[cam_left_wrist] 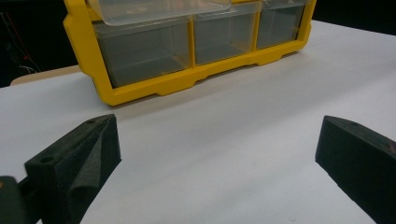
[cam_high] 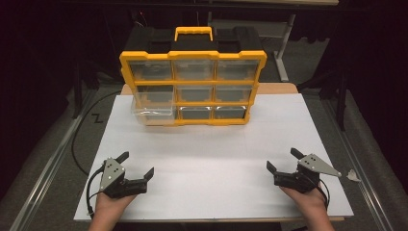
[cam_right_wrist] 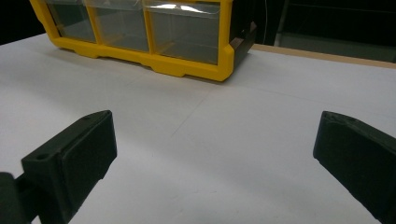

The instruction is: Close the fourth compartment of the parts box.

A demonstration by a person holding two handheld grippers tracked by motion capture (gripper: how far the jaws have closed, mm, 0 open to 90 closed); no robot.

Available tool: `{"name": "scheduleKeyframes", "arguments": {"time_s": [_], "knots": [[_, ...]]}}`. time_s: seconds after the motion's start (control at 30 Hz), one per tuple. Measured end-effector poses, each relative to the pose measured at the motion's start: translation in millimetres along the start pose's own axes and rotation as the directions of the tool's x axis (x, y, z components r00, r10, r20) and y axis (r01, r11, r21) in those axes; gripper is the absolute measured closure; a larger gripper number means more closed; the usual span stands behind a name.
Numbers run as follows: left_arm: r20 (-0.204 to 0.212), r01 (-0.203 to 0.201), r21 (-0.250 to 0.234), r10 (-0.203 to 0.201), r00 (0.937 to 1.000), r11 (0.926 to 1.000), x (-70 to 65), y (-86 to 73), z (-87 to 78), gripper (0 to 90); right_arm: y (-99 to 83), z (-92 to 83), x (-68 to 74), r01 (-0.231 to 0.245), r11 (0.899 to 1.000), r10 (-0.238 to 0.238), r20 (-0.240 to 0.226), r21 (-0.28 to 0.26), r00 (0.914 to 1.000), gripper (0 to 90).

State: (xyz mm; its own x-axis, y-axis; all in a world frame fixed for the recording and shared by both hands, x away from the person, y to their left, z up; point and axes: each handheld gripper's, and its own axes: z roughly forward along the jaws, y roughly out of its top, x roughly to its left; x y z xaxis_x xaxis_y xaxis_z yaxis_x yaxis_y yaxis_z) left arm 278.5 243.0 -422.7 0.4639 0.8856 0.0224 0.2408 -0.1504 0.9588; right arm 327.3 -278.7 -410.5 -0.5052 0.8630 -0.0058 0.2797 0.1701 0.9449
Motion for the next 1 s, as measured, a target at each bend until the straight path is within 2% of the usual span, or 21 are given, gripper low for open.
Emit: {"name": "scheduleKeyframes", "arguments": {"time_s": [0.5, 0.83, 1.0], "knots": [[0.011, 0.026, 0.015, -0.026, 0.9996, 0.9995, 1.8, -1.1, 2.1, 0.6, -1.9, 2.6, 0.7, 0.003, 1.0, -0.003, -0.012, 0.0, 0.9999, 0.7], [0.02, 0.039, -0.002, -0.039, 0.999, 0.9992, 3.1, -0.2, 1.1, 0.6, -2.3, 3.0, 0.6, -0.003, 1.0, 0.003, -0.018, -0.004, 0.9998, 0.7], [0.026, 0.047, 0.02, -0.047, 0.9985, 0.9987, 5.3, 0.3, 0.4, 0.6, -1.9, 3.0, -0.1, -0.016, 1.0, 0.016, -0.019, -0.009, 0.9997, 0.8]]}}
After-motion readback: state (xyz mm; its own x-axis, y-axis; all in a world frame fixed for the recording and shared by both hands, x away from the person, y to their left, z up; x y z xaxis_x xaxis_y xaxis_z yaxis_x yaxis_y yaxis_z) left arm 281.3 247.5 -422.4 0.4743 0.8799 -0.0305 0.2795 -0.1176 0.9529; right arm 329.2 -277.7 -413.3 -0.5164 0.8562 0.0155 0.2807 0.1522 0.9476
